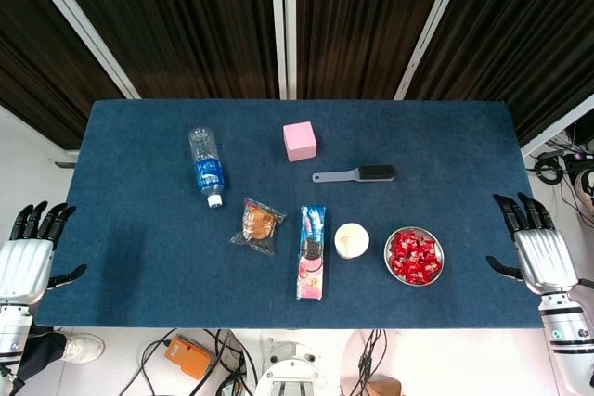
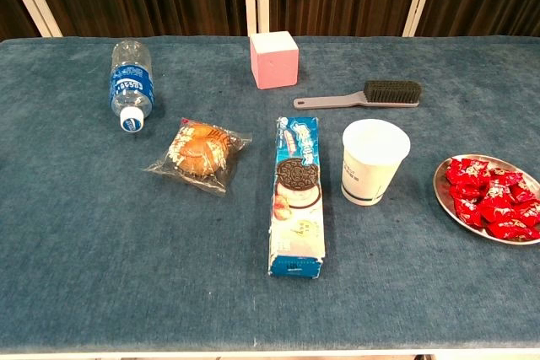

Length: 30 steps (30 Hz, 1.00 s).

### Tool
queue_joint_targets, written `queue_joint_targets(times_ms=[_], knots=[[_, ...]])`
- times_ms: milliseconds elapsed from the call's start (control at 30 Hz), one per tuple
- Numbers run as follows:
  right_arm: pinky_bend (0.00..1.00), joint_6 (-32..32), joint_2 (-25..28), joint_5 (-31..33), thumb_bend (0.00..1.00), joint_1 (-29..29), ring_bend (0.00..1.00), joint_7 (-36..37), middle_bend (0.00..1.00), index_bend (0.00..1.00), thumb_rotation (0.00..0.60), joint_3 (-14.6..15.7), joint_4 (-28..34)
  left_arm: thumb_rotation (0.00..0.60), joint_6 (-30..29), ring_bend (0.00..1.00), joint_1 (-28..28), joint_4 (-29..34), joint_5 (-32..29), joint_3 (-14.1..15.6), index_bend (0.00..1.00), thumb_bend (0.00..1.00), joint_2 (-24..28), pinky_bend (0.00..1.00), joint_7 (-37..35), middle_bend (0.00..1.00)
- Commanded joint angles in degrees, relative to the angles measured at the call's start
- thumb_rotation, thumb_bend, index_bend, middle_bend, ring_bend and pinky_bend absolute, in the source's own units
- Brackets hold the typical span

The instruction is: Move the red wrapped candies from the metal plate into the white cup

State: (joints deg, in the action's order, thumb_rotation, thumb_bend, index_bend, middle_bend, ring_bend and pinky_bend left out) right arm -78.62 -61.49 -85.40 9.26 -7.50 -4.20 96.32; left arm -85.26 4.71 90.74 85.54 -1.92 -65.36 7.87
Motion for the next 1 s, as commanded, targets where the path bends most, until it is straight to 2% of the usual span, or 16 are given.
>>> queue_joint_targets(times_ms=[33, 100, 133, 267, 367, 433, 467, 533, 633, 733, 1000], knots=[[0.19, 1.3, -0.61, -0.6, 0.29, 0.87, 0.07, -0.36, 0.18, 0.05, 0.6, 0.44, -0.29, 0.6, 0.58, 0.0, 0.37, -0.2, -0.3, -0.15, 0.12, 0.02, -0.14, 0.0, -0.12, 0.1], [0.25, 2.11, -1.01, -1.15, 0.29, 1.43, 0.15, -0.66, 0.19, 0.07, 0.6, 0.73, -0.49, 0.6, 0.67, 0.0, 0.48, -0.18, -0.28, -0.21, 0.12, 0.02, -0.1, 0.0, -0.18, 0.1], [0.31, 2.76, -1.14, -1.41, 0.29, 1.8, 0.22, -0.84, 0.23, 0.09, 0.6, 0.94, -0.56, 0.6, 0.61, 0.0, 0.51, -0.16, -0.2, -0.24, 0.12, 0.02, -0.1, 0.0, -0.19, 0.1], [0.62, 8.22, -1.63, -2.14, 0.29, 4.74, 0.51, -1.14, 0.44, 0.2, 0.6, 1.87, -0.41, 0.6, 0.1, 0.0, 0.52, 0.09, 0.33, -0.27, 0.12, 0.02, -0.15, 0.0, -0.35, 0.1], [0.82, 12.87, -2.8, -2.31, 0.29, 7.56, 0.71, -2.19, 0.57, 0.24, 0.6, 2.18, -0.71, 0.6, -0.35, 0.0, 0.37, 0.22, 0.55, -0.26, 0.12, 0.02, -0.24, 0.0, -0.39, 0.1], [0.94, 15.91, -3.58, -2.25, 0.29, 9.44, 0.81, -2.97, 0.66, 0.26, 0.6, 2.28, -0.86, 0.6, -0.62, 0.0, 0.24, 0.23, 0.65, -0.22, 0.12, 0.02, -0.29, 0.0, -0.44, 0.1], [0.97, 17.8, -4.16, -2.05, 0.29, 10.7, 0.84, -3.44, 0.7, 0.27, 0.6, 2.2, -1.07, 0.6, -0.76, 0.0, 0.13, 0.22, 0.65, -0.18, 0.12, 0.02, -0.29, 0.0, -0.51, 0.1], [1.0, 20.35, -5.11, -1.55, 0.31, 12.46, 0.91, -4.63, 0.77, 0.3, 0.6, 1.99, -1.66, 0.6, -0.98, 0.0, -0.04, 0.18, 0.55, -0.19, 0.12, 0.02, -0.25, 0.0, -0.68, 0.1], [1.0, 23.08, -6.81, -0.42, 0.36, 14.76, 0.95, -6.82, 0.81, 0.34, 0.6, 1.3, -2.66, 0.6, -1.37, 0.0, -0.38, -0.02, 0.38, -0.17, 0.12, 0.02, -0.21, 0.0, -0.98, 0.1], [1.0, 25.09, -8.17, 0.95, 0.41, 16.57, 0.97, -8.2, 0.83, 0.38, 0.6, 0.69, -3.39, 0.6, -1.5, 0.0, -0.64, -0.21, 0.1, -0.14, 0.12, 0.02, -0.19, 0.0, -1.22, 0.1], [1.0, 30.2, -10.35, 5.28, 0.44, 20.31, 0.97, -10.36, 0.84, 0.41, 0.6, 0.18, -5.95, 0.6, -1.41, 0.0, -0.86, -0.55, -0.27, -0.14, 0.12, 0.02, -0.23, 0.0, -1.51, 0.09]])
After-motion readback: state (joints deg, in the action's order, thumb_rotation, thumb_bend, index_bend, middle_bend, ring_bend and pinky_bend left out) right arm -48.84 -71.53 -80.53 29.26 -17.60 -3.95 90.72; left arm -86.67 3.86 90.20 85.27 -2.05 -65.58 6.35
